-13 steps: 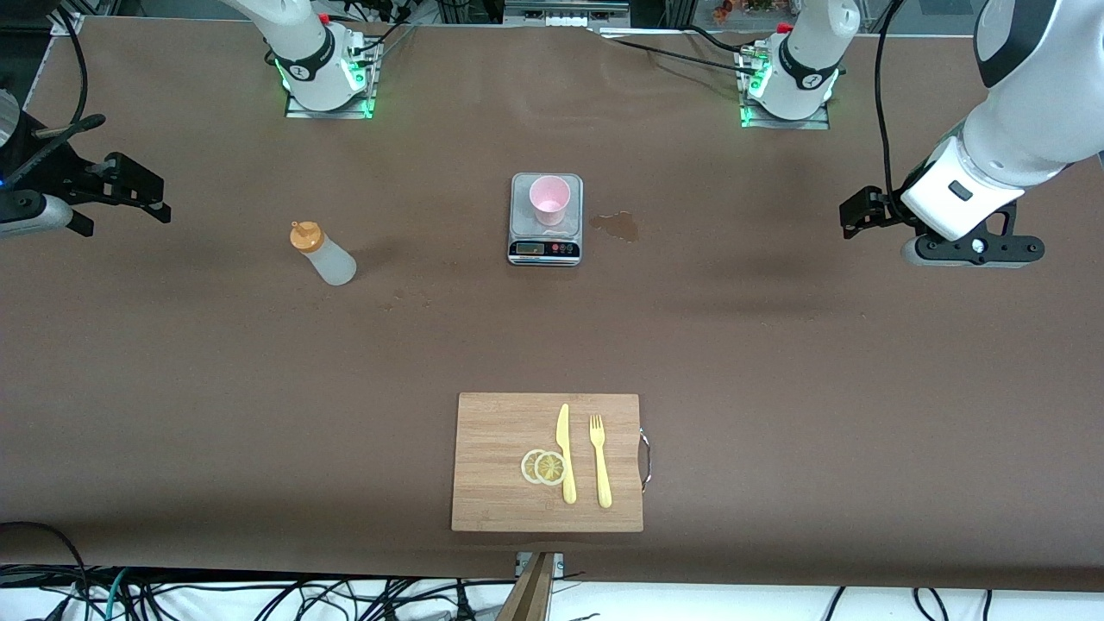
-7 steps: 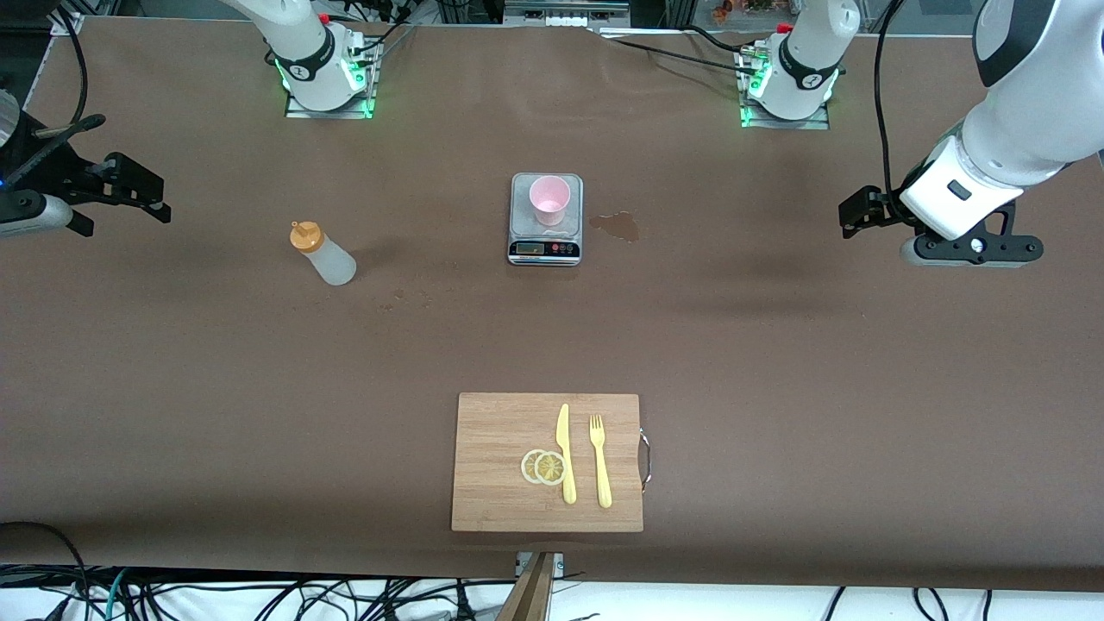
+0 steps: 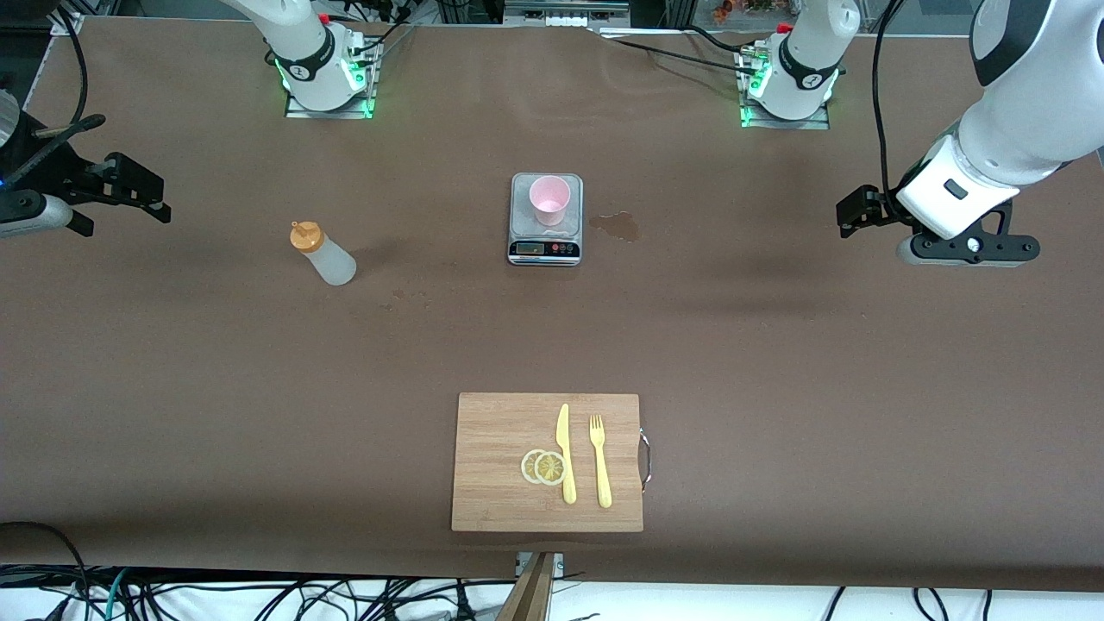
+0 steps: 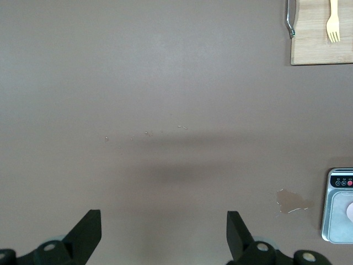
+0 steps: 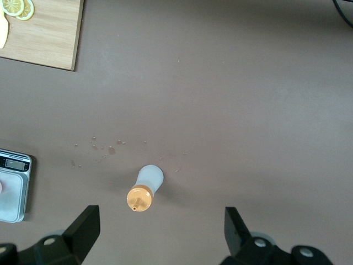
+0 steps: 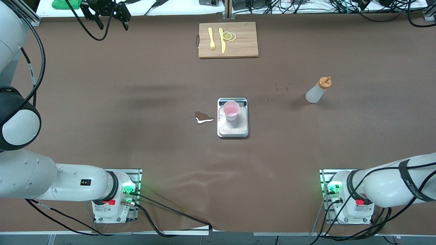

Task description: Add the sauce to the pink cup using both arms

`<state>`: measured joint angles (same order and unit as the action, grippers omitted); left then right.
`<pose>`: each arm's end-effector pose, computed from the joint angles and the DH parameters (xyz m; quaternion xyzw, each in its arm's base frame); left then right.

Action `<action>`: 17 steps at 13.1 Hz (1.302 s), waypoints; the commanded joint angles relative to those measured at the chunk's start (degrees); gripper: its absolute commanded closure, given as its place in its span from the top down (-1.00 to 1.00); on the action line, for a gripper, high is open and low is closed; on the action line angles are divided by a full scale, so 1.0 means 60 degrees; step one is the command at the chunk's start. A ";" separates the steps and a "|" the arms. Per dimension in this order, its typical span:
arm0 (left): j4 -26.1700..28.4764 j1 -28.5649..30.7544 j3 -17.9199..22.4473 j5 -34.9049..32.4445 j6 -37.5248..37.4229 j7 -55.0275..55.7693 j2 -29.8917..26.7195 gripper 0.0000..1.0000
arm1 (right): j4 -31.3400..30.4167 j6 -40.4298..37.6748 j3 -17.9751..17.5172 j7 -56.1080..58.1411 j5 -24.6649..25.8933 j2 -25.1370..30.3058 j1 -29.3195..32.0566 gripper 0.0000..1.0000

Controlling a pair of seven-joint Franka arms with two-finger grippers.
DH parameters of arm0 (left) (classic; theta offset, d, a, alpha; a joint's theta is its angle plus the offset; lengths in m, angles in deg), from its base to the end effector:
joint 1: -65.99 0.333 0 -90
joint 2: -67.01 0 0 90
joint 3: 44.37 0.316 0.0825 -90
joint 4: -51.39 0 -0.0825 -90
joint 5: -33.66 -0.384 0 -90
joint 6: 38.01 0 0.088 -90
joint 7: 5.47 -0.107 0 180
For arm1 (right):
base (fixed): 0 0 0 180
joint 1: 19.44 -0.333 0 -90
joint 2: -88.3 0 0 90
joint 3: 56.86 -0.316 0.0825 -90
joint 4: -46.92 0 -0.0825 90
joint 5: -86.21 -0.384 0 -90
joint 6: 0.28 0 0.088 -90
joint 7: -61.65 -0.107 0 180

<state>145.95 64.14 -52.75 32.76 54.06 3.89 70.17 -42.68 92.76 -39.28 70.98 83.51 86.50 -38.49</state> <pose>0.5599 -0.0974 0.5593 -0.9988 0.0083 0.0476 0.0121 0.5685 0.0222 0.6158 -0.9953 -0.0933 -0.0163 0.0177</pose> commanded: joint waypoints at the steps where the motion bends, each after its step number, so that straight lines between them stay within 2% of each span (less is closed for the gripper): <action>1: 0.0074 -0.0028 0.0034 0.0107 -0.0110 -0.0170 -0.0190 1.00 | 0.0181 -0.0038 0.0001 0.0087 -0.0092 -0.0066 0.0039 1.00; 11: 0.0060 -0.0028 0.0005 0.0136 -0.0110 -0.0155 -0.0176 1.00 | 0.0108 -0.0184 0.0001 -0.0089 -0.0092 -0.0066 0.0024 1.00; 13: 0.0060 -0.0028 -0.0054 0.0136 -0.0110 -0.0170 -0.0176 1.00 | 0.0137 -0.0243 0.0001 0.0145 -0.0034 -0.0357 -0.0049 1.00; 17: 0.0060 -0.0013 -0.0069 0.0136 -0.0110 -0.0155 -0.0190 1.00 | 0.0094 -0.1514 -0.0072 0.0130 -0.0121 -0.0490 -0.0209 1.00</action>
<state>145.95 64.09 -53.20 32.76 54.06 3.89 70.10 -42.76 87.51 -39.43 71.13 83.46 84.20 -39.14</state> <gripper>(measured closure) 0.000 0.000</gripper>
